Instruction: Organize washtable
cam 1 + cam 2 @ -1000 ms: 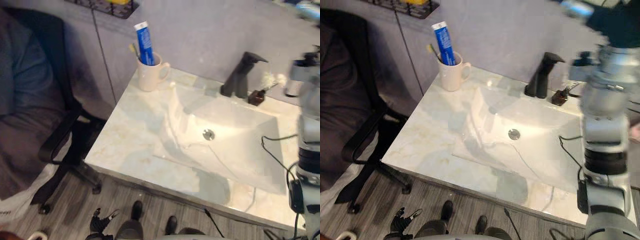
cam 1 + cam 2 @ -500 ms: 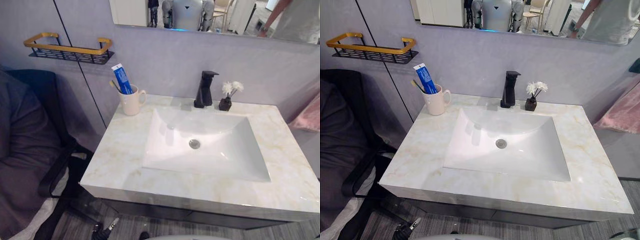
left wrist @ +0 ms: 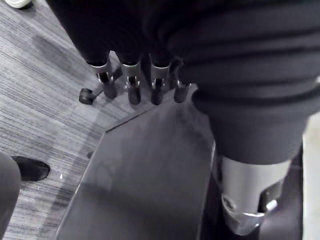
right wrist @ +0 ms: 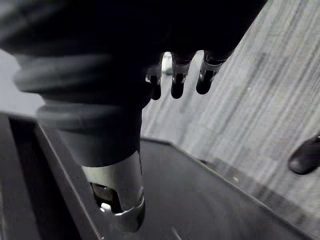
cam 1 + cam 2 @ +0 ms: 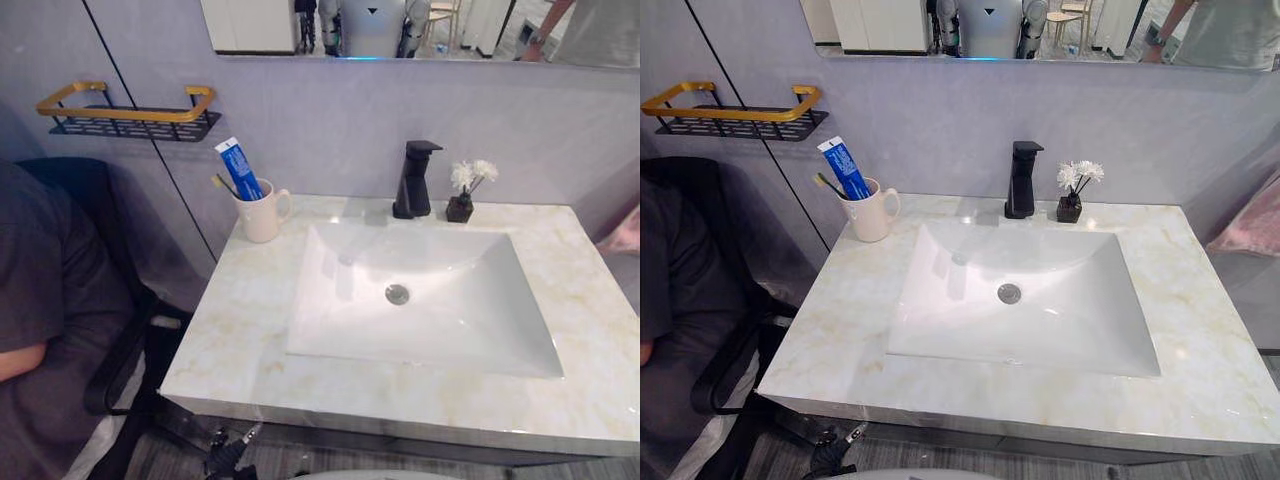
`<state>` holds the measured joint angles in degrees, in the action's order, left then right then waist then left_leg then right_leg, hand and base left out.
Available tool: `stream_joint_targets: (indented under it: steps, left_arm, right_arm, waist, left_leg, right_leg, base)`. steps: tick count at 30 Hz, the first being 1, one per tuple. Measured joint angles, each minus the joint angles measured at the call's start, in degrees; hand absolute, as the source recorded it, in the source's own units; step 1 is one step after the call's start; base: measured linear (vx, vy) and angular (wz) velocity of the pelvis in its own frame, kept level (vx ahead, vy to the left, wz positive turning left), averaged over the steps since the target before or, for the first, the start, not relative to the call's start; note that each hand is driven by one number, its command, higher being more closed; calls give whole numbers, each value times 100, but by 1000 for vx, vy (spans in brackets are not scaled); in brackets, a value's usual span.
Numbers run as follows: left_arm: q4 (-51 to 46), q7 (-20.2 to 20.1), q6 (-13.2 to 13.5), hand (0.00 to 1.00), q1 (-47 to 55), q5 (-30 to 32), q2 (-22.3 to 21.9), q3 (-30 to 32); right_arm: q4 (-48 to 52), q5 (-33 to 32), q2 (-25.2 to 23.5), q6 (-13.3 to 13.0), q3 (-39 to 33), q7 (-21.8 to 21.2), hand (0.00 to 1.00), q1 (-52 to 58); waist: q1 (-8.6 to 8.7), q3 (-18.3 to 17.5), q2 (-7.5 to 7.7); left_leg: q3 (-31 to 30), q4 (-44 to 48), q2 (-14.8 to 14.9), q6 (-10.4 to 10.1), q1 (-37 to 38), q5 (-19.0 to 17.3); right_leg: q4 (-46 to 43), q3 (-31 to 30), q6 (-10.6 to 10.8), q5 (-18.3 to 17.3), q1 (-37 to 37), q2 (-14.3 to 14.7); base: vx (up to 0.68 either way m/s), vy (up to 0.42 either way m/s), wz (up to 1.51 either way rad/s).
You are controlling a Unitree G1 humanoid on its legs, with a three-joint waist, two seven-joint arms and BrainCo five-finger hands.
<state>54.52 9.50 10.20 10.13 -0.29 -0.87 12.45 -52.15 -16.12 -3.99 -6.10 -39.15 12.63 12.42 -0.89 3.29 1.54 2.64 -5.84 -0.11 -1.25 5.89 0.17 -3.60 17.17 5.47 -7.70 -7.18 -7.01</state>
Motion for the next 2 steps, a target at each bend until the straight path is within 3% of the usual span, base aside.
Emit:
stream_joint_targets:
  steps: [2]
  left_arm:
    - [7, -69, -1, 0, -16, 0, 66, -106]
  right_arm:
    - [-227, 174, 7, 39, 227, -128, 0, -61]
  waist:
    - [3, 31, 34]
  left_leg:
    - [-65, 0, -21, 1, 11, 1]
  right_leg:
    - [48, 27, 1, 1, -58, -5]
  base:
    - [14, -2, 12]
